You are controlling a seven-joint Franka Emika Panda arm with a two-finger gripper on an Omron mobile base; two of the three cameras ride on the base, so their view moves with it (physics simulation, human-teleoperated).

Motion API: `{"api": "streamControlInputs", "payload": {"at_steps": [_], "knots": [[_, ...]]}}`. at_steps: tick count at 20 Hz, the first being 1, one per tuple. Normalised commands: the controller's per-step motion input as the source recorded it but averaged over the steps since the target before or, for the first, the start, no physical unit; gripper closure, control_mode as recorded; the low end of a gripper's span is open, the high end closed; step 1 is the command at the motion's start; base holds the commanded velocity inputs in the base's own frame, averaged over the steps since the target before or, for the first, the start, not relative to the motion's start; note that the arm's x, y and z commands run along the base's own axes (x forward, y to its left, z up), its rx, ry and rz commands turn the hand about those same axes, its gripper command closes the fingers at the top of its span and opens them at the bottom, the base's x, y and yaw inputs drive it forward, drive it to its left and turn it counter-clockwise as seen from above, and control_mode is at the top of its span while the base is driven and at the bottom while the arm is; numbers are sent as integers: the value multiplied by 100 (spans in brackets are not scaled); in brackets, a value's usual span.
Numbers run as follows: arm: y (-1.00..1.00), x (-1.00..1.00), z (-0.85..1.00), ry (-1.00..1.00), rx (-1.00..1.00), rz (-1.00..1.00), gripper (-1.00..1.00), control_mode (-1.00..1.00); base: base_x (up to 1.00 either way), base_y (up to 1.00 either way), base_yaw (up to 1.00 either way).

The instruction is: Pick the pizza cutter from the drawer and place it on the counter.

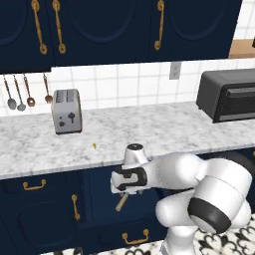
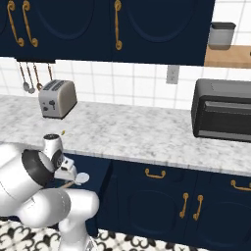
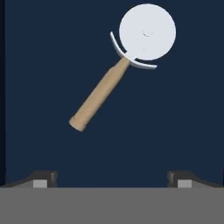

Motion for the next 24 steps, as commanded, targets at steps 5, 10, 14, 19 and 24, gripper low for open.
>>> {"api": "streamControlInputs", "payload": {"at_steps": [5, 10, 14, 19, 24], "knots": [[22, 25, -42, 0, -1, -7, -100, -100, 0, 0, 0], [20, 28, -49, 0, -1, -6, -100, -100, 0, 0, 0], [16, 32, -40, 0, 0, -6, -100, -100, 0, 0, 0], [20, 44, -41, 0, -1, -6, -100, -100, 0, 0, 0], [36, 36, -53, 7, -7, -2, 100, -100, 0, 0, 0]]}}
